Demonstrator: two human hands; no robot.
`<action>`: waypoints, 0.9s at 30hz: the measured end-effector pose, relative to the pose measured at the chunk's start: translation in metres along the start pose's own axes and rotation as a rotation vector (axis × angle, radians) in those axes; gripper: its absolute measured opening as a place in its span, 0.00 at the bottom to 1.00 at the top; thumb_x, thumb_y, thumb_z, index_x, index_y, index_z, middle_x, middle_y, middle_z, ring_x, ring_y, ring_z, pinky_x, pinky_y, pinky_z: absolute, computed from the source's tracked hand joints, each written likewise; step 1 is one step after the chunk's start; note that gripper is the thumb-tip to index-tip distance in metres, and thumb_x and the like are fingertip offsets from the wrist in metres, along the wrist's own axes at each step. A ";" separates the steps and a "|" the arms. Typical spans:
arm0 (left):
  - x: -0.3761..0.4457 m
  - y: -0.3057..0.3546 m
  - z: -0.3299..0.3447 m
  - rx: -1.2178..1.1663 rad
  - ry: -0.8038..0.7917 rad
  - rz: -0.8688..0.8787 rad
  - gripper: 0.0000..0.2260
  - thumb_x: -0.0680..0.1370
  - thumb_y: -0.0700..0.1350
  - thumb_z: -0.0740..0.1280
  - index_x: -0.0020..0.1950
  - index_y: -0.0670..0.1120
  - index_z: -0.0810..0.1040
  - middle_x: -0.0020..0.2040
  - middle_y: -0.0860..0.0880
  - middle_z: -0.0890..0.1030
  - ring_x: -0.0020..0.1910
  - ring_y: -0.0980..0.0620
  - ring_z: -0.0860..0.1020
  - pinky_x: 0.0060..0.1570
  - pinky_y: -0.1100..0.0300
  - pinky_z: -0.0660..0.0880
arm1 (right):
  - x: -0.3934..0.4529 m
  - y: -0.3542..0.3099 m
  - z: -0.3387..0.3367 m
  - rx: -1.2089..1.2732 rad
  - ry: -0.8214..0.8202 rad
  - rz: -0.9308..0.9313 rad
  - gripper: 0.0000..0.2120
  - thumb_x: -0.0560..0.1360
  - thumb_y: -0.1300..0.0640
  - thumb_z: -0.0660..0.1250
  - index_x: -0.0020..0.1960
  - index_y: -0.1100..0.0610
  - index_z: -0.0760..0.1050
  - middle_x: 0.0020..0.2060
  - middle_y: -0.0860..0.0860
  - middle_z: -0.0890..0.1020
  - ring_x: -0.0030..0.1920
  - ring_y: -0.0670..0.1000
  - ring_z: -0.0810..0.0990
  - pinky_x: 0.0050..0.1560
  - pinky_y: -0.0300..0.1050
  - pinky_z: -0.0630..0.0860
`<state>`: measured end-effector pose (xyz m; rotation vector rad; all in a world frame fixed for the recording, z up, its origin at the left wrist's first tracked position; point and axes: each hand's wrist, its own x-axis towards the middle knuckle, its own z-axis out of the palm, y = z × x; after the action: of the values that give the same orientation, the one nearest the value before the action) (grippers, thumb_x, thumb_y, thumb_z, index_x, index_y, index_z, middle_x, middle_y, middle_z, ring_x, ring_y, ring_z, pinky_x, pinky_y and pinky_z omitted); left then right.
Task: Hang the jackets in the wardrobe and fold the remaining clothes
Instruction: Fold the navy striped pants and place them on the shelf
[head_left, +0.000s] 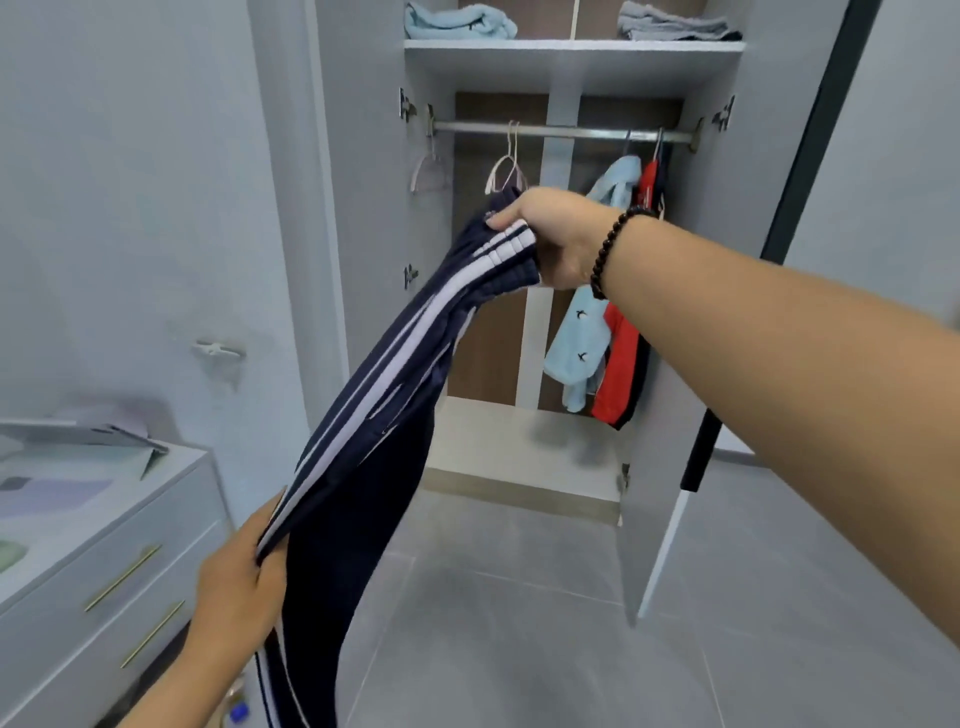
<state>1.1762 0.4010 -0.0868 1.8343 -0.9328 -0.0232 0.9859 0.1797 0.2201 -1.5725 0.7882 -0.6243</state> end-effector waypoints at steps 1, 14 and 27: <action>-0.010 0.001 -0.005 -0.004 -0.037 0.015 0.23 0.78 0.33 0.61 0.69 0.54 0.74 0.40 0.54 0.80 0.36 0.58 0.75 0.44 0.56 0.75 | -0.010 0.010 -0.007 -0.017 0.015 0.033 0.07 0.80 0.61 0.59 0.47 0.62 0.74 0.39 0.58 0.82 0.35 0.56 0.84 0.35 0.50 0.82; -0.206 0.049 0.101 -0.173 -0.876 0.174 0.24 0.81 0.36 0.60 0.73 0.58 0.65 0.64 0.69 0.73 0.67 0.66 0.69 0.65 0.77 0.60 | -0.179 0.190 -0.166 -0.136 0.289 0.451 0.07 0.78 0.60 0.65 0.52 0.64 0.76 0.39 0.58 0.85 0.37 0.56 0.85 0.32 0.50 0.81; -0.313 0.167 0.197 -0.292 -1.320 0.297 0.23 0.81 0.37 0.57 0.73 0.57 0.67 0.61 0.52 0.78 0.52 0.58 0.77 0.55 0.71 0.70 | -0.309 0.161 -0.242 -0.413 0.608 0.514 0.11 0.77 0.59 0.66 0.51 0.69 0.77 0.33 0.60 0.84 0.27 0.56 0.83 0.24 0.45 0.78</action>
<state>0.7785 0.4089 -0.1671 1.2411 -1.9349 -1.2257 0.5843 0.2598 0.1092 -1.4520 1.8041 -0.5794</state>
